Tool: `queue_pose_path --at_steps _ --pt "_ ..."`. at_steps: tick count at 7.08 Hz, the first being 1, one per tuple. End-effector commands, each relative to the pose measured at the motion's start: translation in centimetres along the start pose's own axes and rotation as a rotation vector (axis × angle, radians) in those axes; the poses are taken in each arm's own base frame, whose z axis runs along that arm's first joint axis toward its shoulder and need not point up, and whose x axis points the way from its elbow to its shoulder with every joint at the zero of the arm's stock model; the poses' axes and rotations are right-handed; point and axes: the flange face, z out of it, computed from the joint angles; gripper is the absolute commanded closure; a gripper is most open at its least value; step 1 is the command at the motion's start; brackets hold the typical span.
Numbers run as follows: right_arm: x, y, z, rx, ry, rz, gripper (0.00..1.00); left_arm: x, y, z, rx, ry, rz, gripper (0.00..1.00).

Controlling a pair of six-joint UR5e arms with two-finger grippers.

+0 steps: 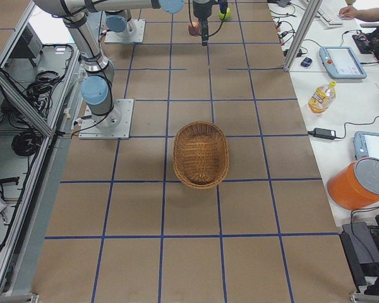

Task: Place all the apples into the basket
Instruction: 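Move the left gripper down over the red apple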

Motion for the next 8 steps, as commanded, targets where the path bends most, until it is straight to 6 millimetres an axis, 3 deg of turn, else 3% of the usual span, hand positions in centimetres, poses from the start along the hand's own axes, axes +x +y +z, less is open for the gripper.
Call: queue_pose_path --at_steps 1,8 --pt "0.0 0.0 0.1 -0.002 0.000 0.000 0.00 0.3 0.1 0.1 -0.001 0.009 0.000 0.00" --pt "0.6 -0.5 -0.6 0.007 0.050 -0.002 0.00 0.1 -0.1 2.0 -0.039 0.036 -0.007 0.00"
